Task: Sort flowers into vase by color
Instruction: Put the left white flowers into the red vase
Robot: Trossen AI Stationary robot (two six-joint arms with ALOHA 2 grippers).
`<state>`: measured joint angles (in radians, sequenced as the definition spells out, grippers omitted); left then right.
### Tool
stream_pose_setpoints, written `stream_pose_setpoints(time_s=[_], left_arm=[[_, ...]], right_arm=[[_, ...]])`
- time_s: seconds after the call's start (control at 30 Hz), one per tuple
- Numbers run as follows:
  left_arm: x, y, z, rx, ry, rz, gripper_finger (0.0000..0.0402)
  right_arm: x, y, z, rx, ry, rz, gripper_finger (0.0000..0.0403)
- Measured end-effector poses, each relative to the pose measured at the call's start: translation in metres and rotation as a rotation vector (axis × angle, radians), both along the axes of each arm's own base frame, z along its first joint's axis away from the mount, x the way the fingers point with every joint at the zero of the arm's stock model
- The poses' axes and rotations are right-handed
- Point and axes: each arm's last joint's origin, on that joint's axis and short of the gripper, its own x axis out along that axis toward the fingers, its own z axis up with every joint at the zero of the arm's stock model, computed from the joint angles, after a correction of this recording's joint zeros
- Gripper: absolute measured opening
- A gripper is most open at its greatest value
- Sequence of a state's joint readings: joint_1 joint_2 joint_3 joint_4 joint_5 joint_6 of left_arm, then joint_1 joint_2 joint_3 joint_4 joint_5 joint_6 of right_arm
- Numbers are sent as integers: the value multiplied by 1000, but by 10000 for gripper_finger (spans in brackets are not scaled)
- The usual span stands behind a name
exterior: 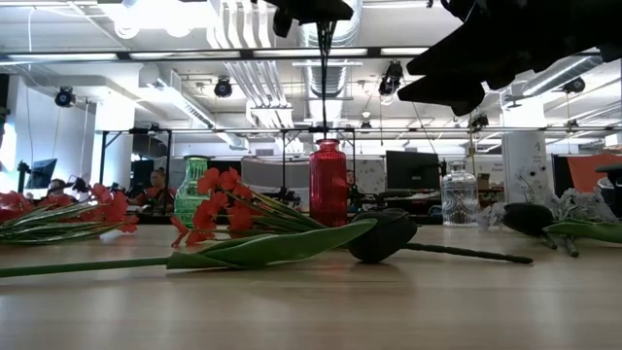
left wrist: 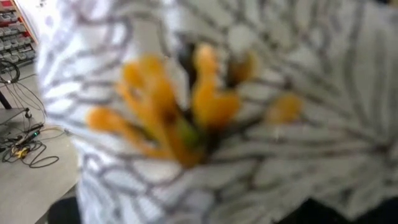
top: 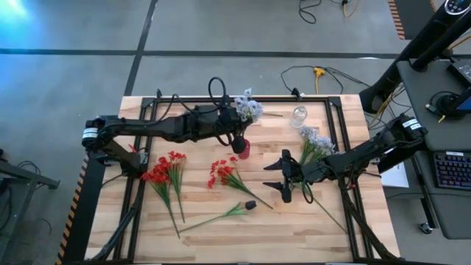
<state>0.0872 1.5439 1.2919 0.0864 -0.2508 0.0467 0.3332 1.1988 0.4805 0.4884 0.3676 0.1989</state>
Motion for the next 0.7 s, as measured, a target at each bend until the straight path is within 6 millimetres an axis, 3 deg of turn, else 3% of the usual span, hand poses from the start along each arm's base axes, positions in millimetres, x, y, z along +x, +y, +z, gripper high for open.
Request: stream_pose_setpoints(time_s=[0.7], left_arm=[[2, 0, -3, 0, 3, 1, 1]], right_arm=[[0, 0, 0, 0, 4, 0, 261]])
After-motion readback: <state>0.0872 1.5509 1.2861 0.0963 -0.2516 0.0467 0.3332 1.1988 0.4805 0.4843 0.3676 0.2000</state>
